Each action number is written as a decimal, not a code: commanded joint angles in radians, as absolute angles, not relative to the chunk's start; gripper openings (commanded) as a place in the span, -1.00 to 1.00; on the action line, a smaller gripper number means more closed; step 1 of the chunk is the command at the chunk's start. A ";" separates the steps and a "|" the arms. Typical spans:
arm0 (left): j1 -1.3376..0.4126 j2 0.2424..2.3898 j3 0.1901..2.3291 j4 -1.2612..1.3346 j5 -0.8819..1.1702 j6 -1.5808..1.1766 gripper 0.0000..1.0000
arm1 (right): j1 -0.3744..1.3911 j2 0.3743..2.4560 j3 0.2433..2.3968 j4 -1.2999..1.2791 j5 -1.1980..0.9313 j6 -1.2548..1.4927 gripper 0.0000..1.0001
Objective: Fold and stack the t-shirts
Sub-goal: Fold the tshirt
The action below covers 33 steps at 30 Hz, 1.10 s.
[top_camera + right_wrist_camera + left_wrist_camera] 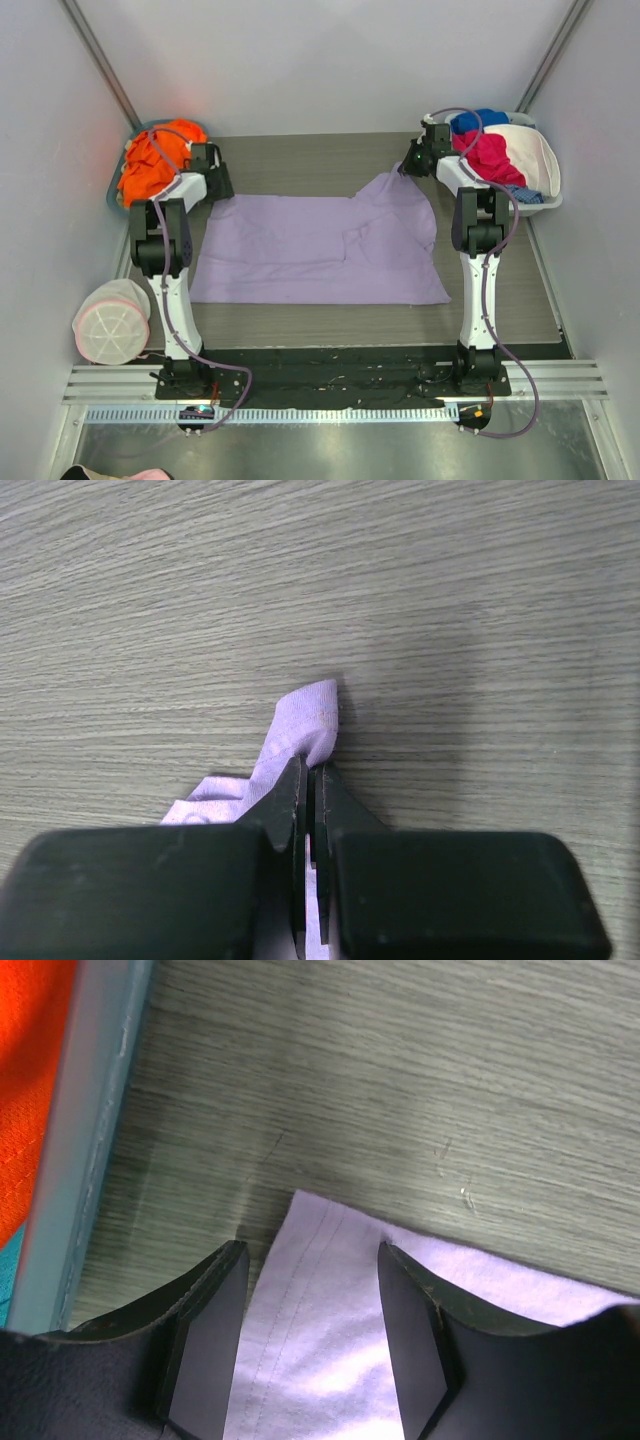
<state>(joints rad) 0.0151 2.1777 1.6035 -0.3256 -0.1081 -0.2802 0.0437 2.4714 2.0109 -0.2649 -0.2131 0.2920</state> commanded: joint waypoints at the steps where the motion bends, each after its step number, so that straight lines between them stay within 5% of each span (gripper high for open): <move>1: 0.037 2.218 1.629 -0.318 -0.152 -0.273 0.17 | 0.040 2.494 2.043 -0.288 -0.224 0.296 -0.98; 7: 0.037 2.249 1.649 -0.325 -0.163 -0.265 0.15 | 0.037 2.494 2.043 -0.291 -0.225 0.293 -0.98; 13: 0.037 2.263 1.663 -0.337 -0.164 -0.264 -0.09 | 0.035 2.494 2.046 -0.293 -0.225 0.293 -0.98; 17: 0.038 2.257 1.652 -0.336 -0.164 -0.262 -0.67 | 0.032 2.494 2.046 -0.295 -0.224 0.291 -0.98; 21: 0.037 2.250 1.643 -0.336 -0.164 -0.264 -1.00 | 0.034 2.494 2.045 -0.295 -0.224 0.291 -0.98; 33: 0.023 2.188 1.626 -0.337 -0.144 -0.290 -1.00 | 0.034 2.448 2.033 -0.295 -0.186 0.291 -0.98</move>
<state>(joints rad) 0.0200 2.2169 1.6524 -0.3115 -0.1364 -0.2829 0.0368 2.4748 2.0178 -0.2699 -0.2184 0.2935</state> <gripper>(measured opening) 0.017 0.041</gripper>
